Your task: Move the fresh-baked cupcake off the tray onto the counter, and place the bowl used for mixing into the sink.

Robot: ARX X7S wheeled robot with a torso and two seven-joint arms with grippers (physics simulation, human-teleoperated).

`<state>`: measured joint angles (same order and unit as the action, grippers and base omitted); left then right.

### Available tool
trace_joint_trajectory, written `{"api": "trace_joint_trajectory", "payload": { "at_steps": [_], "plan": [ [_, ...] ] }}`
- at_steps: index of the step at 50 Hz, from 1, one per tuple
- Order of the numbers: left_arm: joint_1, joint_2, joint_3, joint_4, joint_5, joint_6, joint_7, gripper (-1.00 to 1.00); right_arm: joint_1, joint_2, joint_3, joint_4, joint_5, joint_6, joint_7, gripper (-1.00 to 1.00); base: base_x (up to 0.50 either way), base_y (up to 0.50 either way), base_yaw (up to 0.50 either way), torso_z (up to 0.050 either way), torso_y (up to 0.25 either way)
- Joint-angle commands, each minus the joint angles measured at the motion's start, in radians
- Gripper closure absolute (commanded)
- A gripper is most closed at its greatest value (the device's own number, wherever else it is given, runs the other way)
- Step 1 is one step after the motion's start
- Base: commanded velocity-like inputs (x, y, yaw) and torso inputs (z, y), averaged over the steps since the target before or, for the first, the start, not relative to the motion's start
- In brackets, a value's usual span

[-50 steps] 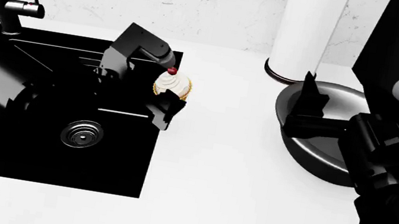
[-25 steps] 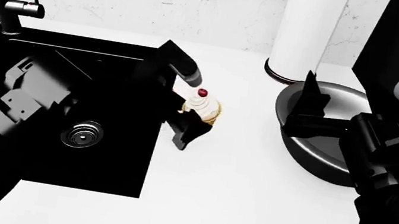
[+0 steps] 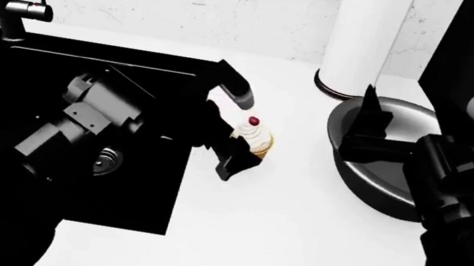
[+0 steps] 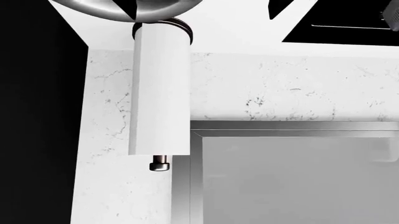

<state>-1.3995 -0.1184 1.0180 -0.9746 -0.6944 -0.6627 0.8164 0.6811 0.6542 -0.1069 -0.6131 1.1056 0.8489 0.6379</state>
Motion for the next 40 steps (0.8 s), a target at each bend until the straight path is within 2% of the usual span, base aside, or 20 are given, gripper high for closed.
{"api": "trace_joint_trajectory", "payload": {
  "at_steps": [1, 18, 19, 23, 40],
  "plan": [
    [-0.014, 0.066, 0.02, -0.157, 0.021, 0.065, 0.063, 1.0, -0.009, -0.001, -0.007, 0.011, -0.016, -0.012, -0.009, -1.0, 0.0, 0.0, 0.0, 0.0, 0.0],
    [-0.009, 0.067, 0.019, -0.161, 0.008, 0.046, 0.061, 1.0, -0.023, 0.002, -0.005, 0.007, -0.017, -0.023, -0.011, -1.0, 0.0, 0.0, 0.0, 0.0, 0.0],
    [-0.007, 0.066, 0.019, -0.161, 0.008, 0.046, 0.059, -1.0, -0.025, 0.002, -0.004, 0.009, -0.016, -0.023, -0.011, -1.0, 0.0, 0.0, 0.0, 0.0, 0.0],
    [-0.016, 0.066, 0.011, -0.171, 0.005, 0.054, 0.041, -1.0, -0.034, 0.005, -0.009, 0.007, -0.025, -0.028, -0.017, -1.0, 0.0, 0.0, 0.0, 0.0, 0.0],
    [0.008, -0.013, -0.009, 0.054, -0.047, -0.061, -0.04, -1.0, -0.03, 0.013, 0.007, -0.002, 0.0, -0.028, -0.006, -1.0, 0.0, 0.0, 0.0, 0.0, 0.0]
  ]
}}
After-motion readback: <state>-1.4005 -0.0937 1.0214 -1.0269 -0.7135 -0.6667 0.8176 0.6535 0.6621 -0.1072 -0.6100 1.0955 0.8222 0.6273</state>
